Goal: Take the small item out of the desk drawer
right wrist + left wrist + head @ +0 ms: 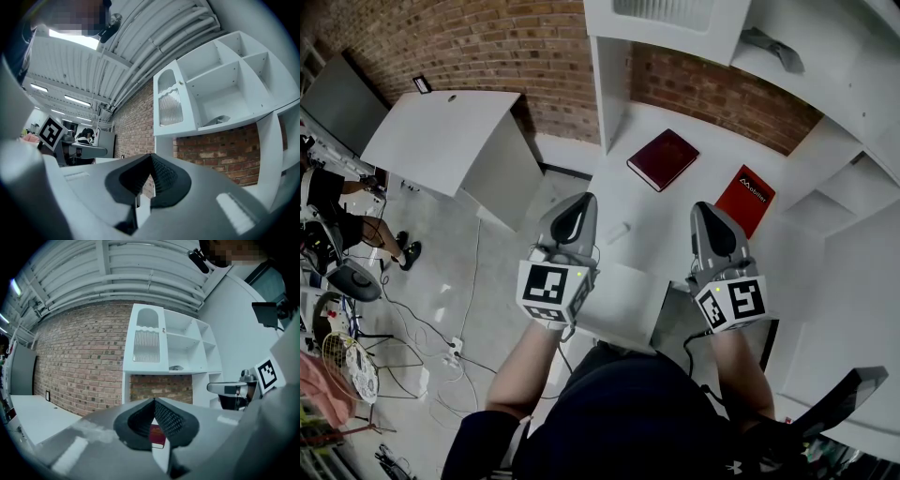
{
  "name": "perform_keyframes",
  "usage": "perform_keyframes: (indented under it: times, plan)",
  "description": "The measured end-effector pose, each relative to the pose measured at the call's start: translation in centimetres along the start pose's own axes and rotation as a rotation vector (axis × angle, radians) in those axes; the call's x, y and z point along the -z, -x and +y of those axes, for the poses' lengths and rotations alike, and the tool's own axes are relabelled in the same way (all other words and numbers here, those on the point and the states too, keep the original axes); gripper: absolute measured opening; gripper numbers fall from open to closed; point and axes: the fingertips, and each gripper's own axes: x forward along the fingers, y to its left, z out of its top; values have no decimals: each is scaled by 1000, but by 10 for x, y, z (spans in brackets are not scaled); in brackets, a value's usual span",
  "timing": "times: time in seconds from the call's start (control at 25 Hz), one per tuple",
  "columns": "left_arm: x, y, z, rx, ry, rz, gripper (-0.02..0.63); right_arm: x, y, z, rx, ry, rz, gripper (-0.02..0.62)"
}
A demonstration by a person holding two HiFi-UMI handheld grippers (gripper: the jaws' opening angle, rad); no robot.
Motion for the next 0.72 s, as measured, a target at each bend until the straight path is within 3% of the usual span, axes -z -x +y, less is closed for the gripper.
perform_keyframes:
  times: [0.72]
  plan:
    - [8,5,0,7,12,14,3,5,4,4,2,-1,1,2]
